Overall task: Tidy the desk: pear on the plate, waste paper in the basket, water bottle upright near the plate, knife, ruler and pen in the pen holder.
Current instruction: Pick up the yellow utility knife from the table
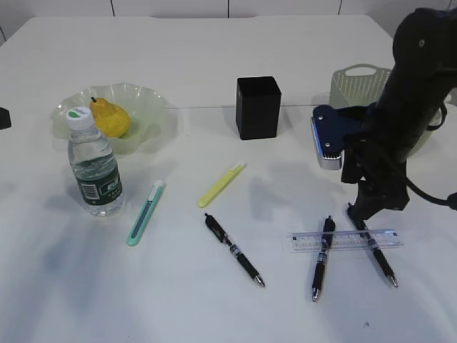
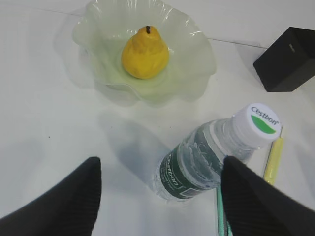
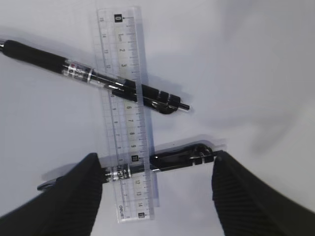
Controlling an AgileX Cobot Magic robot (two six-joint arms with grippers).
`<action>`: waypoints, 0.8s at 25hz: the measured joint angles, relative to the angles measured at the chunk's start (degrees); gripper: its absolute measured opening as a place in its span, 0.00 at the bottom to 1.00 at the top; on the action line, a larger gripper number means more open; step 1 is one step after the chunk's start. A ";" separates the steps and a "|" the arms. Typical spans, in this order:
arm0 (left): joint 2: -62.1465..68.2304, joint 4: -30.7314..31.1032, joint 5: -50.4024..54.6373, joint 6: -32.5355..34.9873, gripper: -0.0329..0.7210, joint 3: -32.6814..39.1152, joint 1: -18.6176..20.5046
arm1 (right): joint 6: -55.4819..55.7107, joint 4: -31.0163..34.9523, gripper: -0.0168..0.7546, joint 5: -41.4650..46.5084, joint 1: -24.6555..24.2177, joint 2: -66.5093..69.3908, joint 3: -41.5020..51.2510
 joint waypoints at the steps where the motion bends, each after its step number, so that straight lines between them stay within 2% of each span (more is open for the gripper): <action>1: 0.00 0.00 0.00 0.00 0.76 0.00 0.00 | -0.11 0.00 0.69 -0.14 0.00 0.66 0.00; 9: 0.96 0.00 0.00 0.00 0.76 0.00 0.00 | -0.56 0.09 0.69 -2.26 0.00 2.97 0.00; 14: 1.75 0.00 0.00 0.00 0.76 0.00 0.00 | -0.63 -1.40 0.69 -3.69 0.85 3.20 3.62; 20: 1.96 0.00 0.00 0.00 0.76 0.00 0.00 | 1.32 -1.63 0.63 -5.31 2.10 3.20 5.15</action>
